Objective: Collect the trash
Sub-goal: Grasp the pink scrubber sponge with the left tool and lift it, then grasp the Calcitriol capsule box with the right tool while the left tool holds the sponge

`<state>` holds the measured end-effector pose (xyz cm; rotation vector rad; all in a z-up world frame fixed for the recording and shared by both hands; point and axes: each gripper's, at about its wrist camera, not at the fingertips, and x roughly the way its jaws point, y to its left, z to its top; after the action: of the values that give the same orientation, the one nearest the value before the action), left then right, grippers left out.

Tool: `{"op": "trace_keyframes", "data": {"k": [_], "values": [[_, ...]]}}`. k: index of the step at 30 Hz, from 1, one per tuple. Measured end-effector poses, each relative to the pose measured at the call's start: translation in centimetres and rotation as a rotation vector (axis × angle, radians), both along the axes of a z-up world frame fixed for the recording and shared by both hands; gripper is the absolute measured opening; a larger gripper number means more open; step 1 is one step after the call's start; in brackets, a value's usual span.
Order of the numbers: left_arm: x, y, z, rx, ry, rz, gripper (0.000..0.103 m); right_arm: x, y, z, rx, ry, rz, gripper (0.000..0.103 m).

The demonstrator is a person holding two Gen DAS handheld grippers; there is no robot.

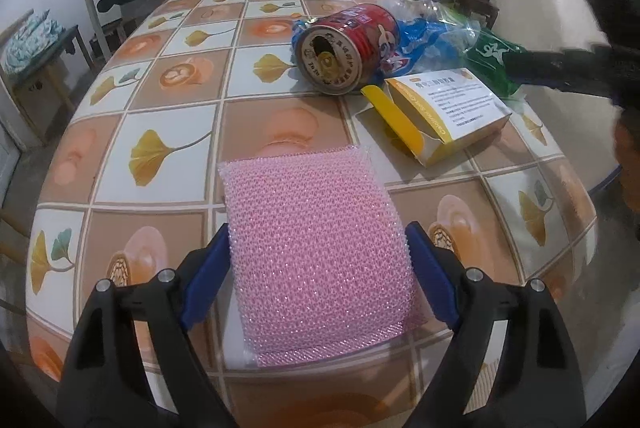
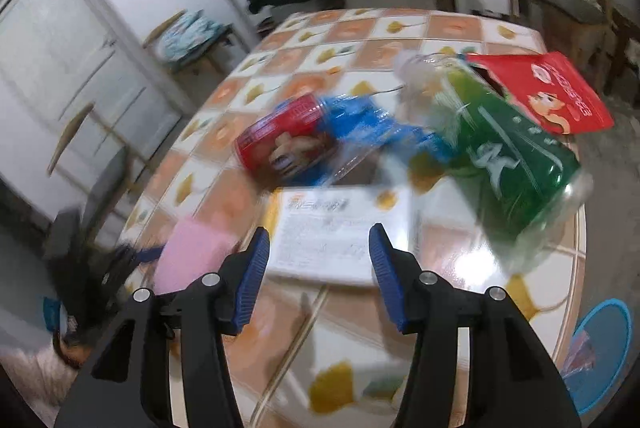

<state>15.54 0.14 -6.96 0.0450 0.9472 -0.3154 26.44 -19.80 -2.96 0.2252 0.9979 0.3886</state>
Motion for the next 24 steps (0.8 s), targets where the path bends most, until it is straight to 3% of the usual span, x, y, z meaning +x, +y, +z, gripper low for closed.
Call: {"op": "trace_keyframes", "data": {"k": [5, 7, 11, 14, 16, 19, 21, 24], "values": [[0.4, 1.3, 0.0, -0.043, 0.017, 0.025, 0.081, 0.8, -0.8, -2.3, 0.035, 0.092, -0.078, 0.051], [0.6, 1.9, 0.0, -0.064, 0.025, 0.037, 0.081, -0.2, -0.3, -2.2, 0.056, 0.098, -0.044, 0.052], [0.8, 2.8, 0.0, -0.094, 0.032, 0.048, 0.081, -2.4, 1.2, -2.7, 0.186, 0.198, 0.086, 0.052], [0.9, 3.2, -0.1, -0.101, 0.031, 0.055, 0.081, -3.8, 2.3, -2.3, 0.165, 0.209, 0.153, 0.052], [0.9, 3.4, -0.1, -0.106, 0.031, 0.056, 0.081, -3.4, 1.8, -1.4, 0.087, 0.147, 0.108, 0.053], [0.8, 3.5, -0.2, -0.107, 0.029, 0.056, 0.081, -1.2, -0.7, -1.1, 0.057, 0.084, -0.048, 0.06], [0.9, 3.5, -0.2, -0.111, 0.035, 0.055, 0.081, 0.2, -2.3, -2.1, 0.051, 0.098, -0.139, 0.06], [1.0, 3.7, -0.3, -0.118, 0.038, 0.06, 0.081, 0.4, -1.7, -4.0, 0.141, 0.198, -0.092, 0.06]]}}
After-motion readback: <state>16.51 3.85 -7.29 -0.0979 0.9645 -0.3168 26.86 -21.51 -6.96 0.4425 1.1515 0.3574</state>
